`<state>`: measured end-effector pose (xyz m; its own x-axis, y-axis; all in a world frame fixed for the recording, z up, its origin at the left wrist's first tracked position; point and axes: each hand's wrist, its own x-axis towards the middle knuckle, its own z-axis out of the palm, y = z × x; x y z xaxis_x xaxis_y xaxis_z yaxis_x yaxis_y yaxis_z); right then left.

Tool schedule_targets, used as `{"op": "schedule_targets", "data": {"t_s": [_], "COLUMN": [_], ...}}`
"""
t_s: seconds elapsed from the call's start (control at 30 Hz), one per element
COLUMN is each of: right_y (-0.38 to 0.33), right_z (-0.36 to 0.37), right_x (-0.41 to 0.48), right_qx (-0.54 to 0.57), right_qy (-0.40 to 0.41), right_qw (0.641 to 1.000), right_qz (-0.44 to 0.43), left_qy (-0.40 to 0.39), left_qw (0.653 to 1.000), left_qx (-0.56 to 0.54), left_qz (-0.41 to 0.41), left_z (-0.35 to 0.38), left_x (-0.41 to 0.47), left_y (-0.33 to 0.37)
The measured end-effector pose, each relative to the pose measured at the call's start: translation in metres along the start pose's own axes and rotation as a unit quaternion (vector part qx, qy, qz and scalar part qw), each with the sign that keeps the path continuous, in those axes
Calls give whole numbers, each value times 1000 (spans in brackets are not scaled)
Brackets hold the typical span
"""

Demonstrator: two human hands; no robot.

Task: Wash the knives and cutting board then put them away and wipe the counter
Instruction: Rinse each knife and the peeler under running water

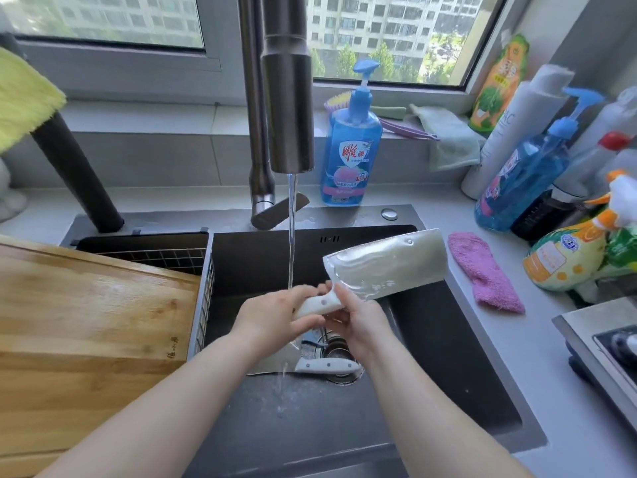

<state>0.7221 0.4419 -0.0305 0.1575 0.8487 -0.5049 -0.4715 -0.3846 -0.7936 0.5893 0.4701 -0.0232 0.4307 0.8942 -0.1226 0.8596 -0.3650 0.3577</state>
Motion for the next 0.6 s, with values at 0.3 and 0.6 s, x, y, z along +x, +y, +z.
{"op": "schedule_targets", "data": {"t_s": [0.3,0.6], "right_y": [-3,13], "right_z": [6,17], "right_x": [10,13], "right_qx": [75,115], "right_qy": [65,72], "right_qw": [995,991], "right_qz": [-13,22], "left_qy": [97,176], "left_qw": [872,973], "left_qx": [-388,126], "left_qz": [-281,74], "left_z": [10,45], "left_x": [20,2], "left_y": [-6,-3]}}
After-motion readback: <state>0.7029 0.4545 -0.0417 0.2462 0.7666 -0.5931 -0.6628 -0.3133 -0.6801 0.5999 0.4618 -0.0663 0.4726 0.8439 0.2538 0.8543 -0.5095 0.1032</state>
